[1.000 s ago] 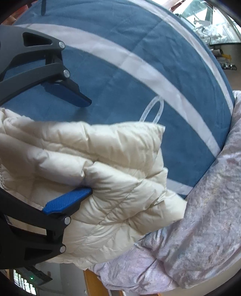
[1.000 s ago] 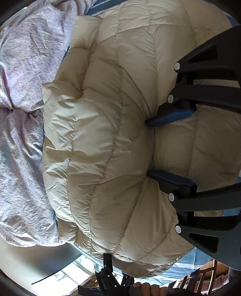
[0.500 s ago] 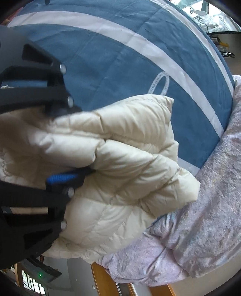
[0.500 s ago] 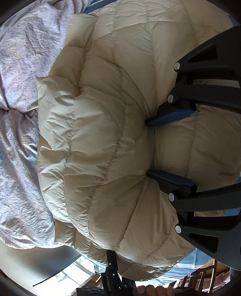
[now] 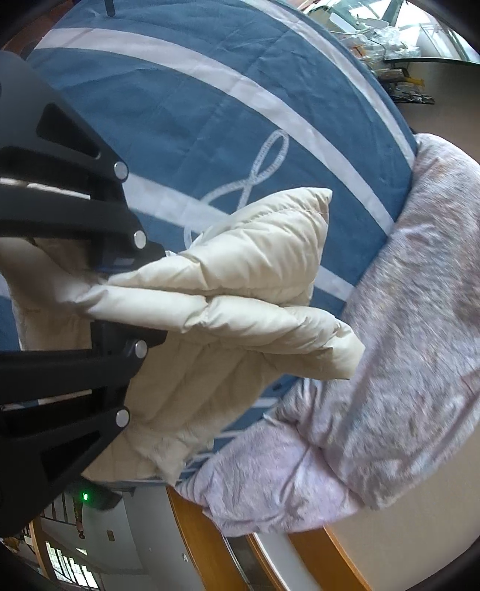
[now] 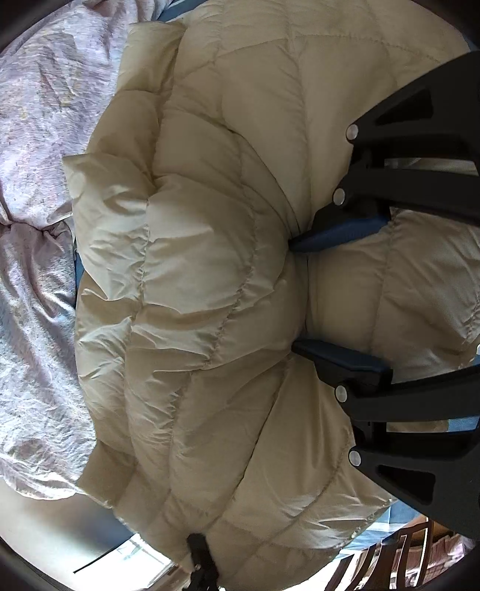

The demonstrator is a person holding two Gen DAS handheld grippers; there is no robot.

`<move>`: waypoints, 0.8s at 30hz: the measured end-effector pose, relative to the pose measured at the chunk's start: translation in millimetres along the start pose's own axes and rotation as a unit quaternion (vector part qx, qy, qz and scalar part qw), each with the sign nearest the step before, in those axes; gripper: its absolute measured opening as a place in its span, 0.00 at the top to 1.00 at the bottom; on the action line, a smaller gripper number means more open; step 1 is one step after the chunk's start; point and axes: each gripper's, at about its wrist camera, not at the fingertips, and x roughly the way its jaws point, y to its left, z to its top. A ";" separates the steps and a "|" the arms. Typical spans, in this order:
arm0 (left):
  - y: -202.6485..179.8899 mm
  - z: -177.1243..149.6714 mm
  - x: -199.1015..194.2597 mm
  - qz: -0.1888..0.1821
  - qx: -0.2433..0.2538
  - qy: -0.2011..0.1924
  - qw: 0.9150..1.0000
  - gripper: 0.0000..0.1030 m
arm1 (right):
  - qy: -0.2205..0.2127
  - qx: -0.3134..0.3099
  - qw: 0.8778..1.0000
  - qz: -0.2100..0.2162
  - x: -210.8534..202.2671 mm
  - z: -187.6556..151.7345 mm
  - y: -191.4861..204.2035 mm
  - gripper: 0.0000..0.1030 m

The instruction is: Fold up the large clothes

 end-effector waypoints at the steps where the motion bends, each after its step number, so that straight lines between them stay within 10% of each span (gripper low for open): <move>1: -4.0 -0.6 -4.0 -0.011 0.006 -0.009 1.000 0.85 | 0.000 0.001 1.000 0.001 0.3 -0.1 -0.6 0.49; 24: -140.7 -36.7 -24.8 -0.138 0.069 -0.012 0.988 0.86 | 0.002 0.011 1.000 0.027 -2.4 3.6 -14.9 0.50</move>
